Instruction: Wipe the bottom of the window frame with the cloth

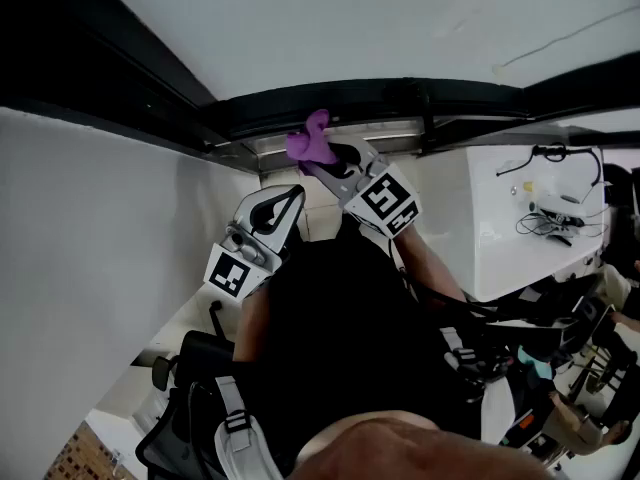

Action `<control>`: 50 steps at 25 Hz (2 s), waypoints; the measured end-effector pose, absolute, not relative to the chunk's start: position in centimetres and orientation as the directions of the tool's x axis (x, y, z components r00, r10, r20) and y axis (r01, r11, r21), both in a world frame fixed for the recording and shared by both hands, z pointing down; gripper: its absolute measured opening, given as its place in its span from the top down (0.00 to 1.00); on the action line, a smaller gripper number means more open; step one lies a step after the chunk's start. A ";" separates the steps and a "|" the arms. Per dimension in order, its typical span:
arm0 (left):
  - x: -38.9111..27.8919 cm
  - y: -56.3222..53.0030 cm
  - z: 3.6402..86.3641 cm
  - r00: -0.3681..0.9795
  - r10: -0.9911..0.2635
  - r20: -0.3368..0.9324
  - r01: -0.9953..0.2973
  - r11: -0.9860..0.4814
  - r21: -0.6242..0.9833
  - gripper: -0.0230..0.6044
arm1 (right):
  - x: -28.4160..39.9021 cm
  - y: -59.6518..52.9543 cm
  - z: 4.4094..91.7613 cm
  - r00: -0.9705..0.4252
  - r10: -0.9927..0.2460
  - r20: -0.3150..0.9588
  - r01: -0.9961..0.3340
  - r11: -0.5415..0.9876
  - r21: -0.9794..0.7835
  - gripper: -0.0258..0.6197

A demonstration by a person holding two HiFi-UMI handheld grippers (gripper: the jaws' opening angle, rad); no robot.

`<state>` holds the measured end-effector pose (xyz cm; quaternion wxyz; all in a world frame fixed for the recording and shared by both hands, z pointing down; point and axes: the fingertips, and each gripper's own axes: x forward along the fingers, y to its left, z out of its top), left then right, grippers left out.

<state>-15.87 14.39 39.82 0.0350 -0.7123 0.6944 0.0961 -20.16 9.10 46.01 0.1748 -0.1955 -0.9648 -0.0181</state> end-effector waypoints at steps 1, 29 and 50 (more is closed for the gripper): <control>-16.0 15.0 39.9 0.011 -0.983 -0.185 -0.996 -0.026 0.080 0.96 | -22.3 9.7 46.1 -0.858 0.358 0.369 0.385 0.923 0.000 0.80; -18.8 20.1 41.5 -0.015 -0.978 -0.207 -0.994 -0.008 0.108 0.96 | -37.5 12.4 49.7 -0.783 0.092 0.615 0.387 0.847 0.366 0.85; -16.9 17.1 41.1 0.095 -0.976 -0.194 -0.988 -0.116 0.099 0.96 | -34.7 8.5 52.5 -0.668 0.134 0.732 0.360 0.919 0.161 0.86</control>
